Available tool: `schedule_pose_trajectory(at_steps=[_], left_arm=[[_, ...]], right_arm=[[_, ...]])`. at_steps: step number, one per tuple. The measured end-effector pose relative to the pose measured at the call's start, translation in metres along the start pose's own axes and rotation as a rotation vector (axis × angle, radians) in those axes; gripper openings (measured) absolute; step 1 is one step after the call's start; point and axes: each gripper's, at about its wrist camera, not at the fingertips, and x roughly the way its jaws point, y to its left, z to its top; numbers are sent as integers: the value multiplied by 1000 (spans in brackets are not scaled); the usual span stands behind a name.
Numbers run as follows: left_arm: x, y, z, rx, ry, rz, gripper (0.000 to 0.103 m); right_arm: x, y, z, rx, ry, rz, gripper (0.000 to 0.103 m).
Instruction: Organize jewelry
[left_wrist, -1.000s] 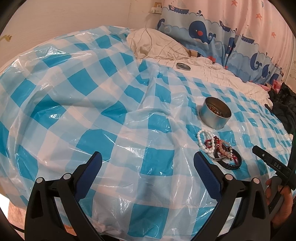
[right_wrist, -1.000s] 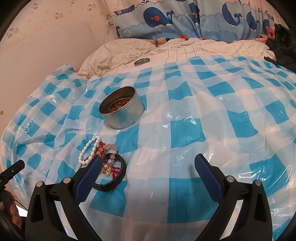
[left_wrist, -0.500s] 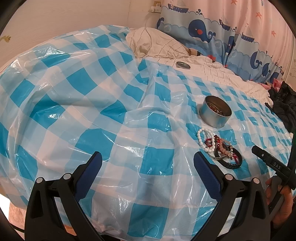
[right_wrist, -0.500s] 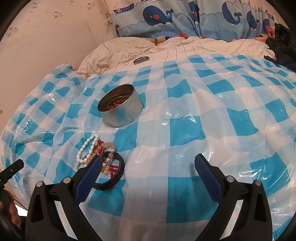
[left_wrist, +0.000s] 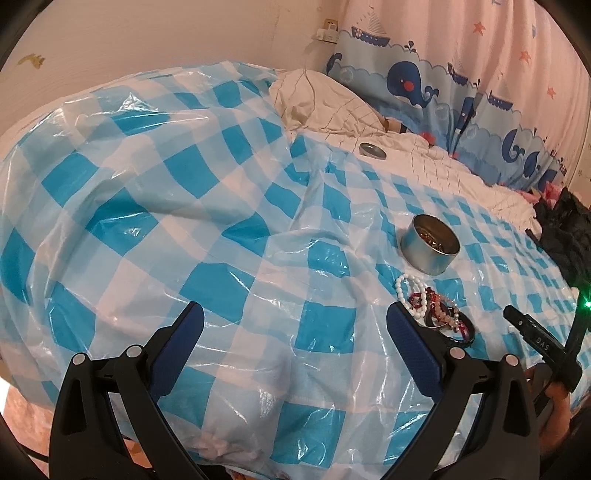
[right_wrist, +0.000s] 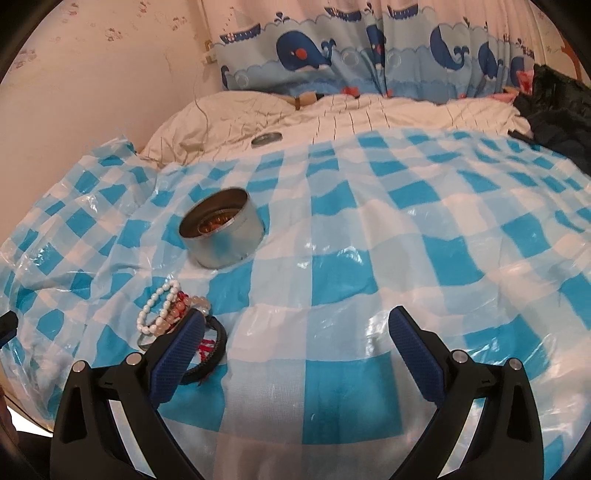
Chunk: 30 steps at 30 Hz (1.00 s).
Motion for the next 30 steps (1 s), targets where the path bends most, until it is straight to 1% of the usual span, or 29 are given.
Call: schedule_pose_trajectory(at_steps=[5,9,13,19,23,30], left_arm=[[-4,3,0,-13,7,-20,95],[-9,1,-2,-3,7,-30,95],[-8,-1,-3,-2,12,-34,95],[-4,-9,-4,20,23,-34,95],[-2,-14,-6,45,35,-40,95],[-1,-16,-6,47,38,-40,95]], right_arm=[[-25,-10,20,-26,-80,-29,96],[-37,-31,32,-1,-106,-62,96],[-40,-43,32,40,-90,-64,96],[-34,-41,22,40,-29,-41,96],[-33,-40,19,43,-15,-31,96],[-28,-48,16,88,14,-23,96]])
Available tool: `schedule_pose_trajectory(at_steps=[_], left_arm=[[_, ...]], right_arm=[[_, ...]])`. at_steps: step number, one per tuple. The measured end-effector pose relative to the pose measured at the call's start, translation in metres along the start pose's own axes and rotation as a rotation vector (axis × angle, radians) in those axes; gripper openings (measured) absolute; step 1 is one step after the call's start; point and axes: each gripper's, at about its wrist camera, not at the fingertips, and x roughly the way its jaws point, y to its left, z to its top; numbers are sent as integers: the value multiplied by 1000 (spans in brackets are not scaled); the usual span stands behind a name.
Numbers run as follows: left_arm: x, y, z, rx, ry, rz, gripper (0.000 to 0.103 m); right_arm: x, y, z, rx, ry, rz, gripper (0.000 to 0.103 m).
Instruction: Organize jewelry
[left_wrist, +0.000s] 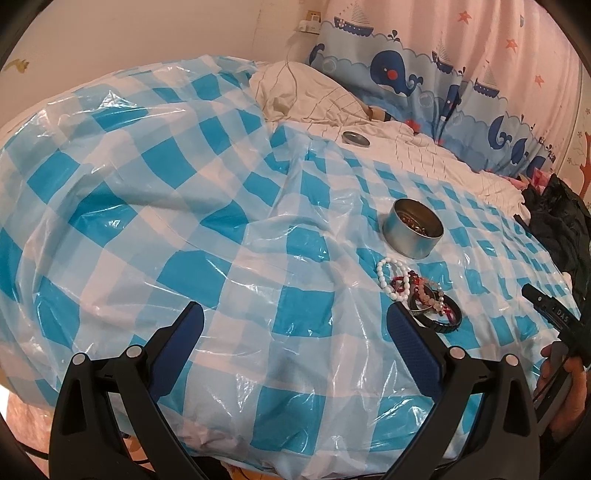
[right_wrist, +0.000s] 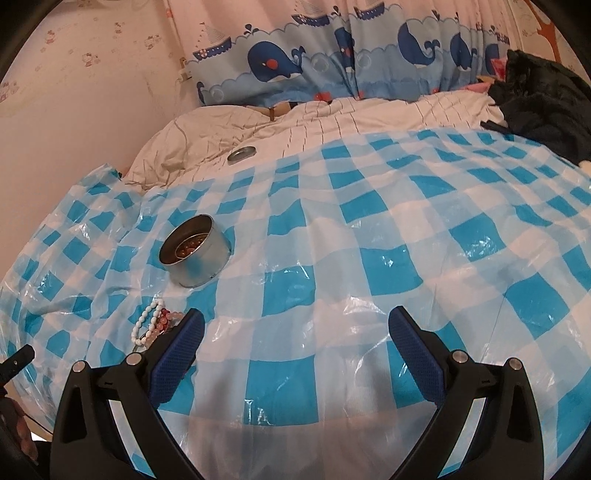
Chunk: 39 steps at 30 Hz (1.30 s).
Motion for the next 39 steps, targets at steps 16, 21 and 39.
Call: schedule_pose_trajectory(at_steps=[16,21,39], left_arm=[[4,-3,-3,1,13,-9,95],[6,-3,-3,1,21,-9,95],[9,1,-3,1,36,-7,95]], right_arm=[[8,0,-4,11,38,6,96],[9,-1,-4,14,41,8,96],[13,1,-8,10,55,6,96]])
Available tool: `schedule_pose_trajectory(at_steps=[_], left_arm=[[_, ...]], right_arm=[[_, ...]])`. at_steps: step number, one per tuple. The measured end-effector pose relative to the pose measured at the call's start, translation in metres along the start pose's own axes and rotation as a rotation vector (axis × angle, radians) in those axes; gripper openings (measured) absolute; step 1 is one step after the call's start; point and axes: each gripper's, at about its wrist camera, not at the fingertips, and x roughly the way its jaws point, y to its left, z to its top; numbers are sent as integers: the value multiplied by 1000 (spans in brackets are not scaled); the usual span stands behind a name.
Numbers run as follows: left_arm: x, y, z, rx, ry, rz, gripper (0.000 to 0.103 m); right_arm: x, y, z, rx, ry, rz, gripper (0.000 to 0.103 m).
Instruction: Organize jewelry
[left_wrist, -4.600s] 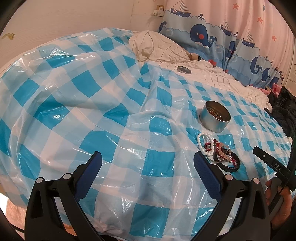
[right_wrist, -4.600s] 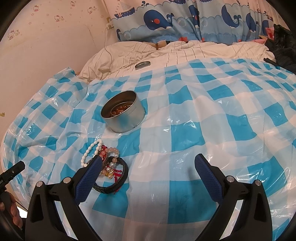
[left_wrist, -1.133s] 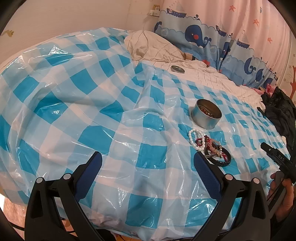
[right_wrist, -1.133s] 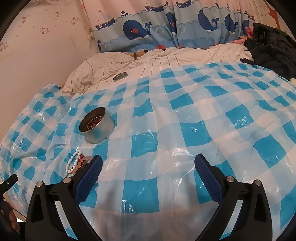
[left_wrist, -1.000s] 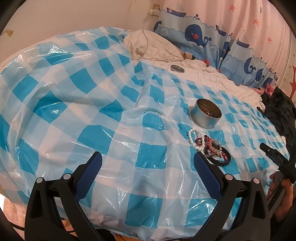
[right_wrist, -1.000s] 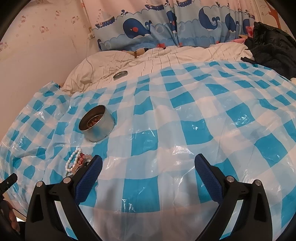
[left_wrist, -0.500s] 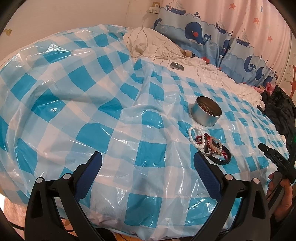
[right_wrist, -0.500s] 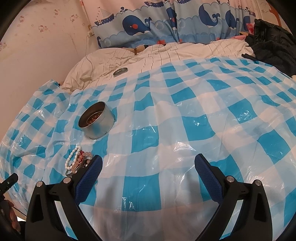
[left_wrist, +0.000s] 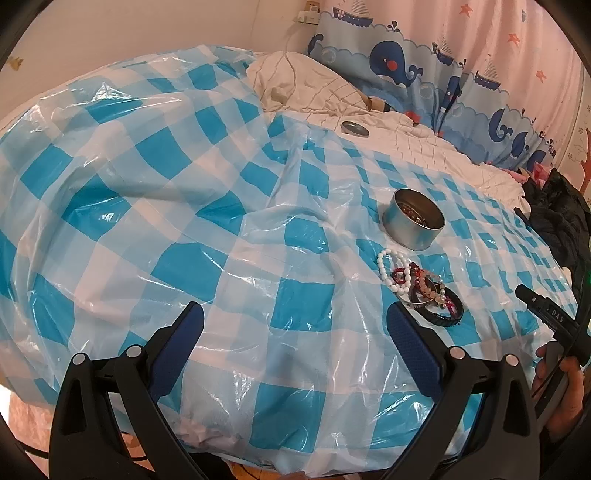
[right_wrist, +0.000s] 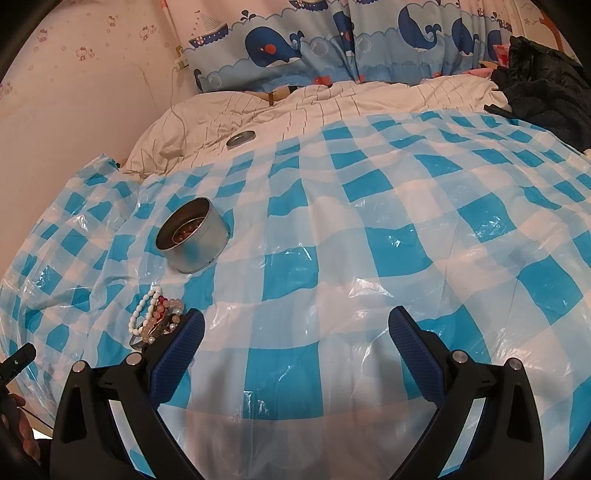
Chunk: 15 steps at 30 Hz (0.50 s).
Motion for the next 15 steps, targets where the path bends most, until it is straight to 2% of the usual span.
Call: schedule_pose_trajectory(at_steps=[15], left_arm=[[-3,-2,2,2,1,-1,95]], right_arm=[[2,0,-1,3,5,-1,96]])
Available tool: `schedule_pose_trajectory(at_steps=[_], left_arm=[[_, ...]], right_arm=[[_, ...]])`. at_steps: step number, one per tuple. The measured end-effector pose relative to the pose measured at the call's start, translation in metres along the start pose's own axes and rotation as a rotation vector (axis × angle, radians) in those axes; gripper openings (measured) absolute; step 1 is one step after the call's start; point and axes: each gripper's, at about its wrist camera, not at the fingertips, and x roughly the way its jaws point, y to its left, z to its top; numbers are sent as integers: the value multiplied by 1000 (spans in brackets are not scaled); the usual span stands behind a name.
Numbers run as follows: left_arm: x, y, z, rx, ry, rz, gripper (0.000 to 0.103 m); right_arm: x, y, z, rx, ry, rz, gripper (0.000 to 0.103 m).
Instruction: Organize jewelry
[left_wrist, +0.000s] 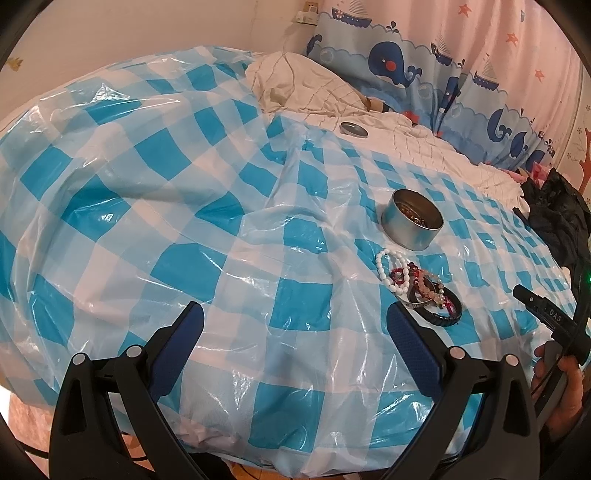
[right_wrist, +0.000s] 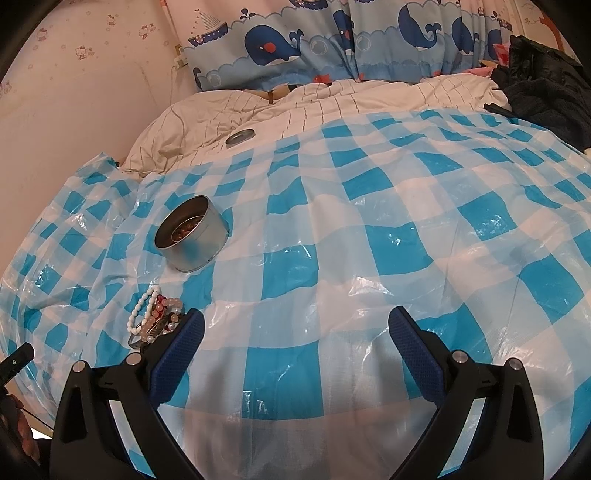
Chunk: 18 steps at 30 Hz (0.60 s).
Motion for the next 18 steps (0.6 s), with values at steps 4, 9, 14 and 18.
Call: schedule_pose_trajectory(at_steps=[4,9,14,18], left_arm=[[0,0,0,2,0,-1,95],[-1,0,0,0,-1,-1,95],[-2,0,2,-6,-5,-1,95],[-2,1,2,-6,-6,-1,95]], right_arm=[[0,0,0,-1,0,-1,96],[0,0,0,0,1,-1,96],[2,2,-2,-7,5,-2,96],[3,3,-2,-14,9,-1,96]])
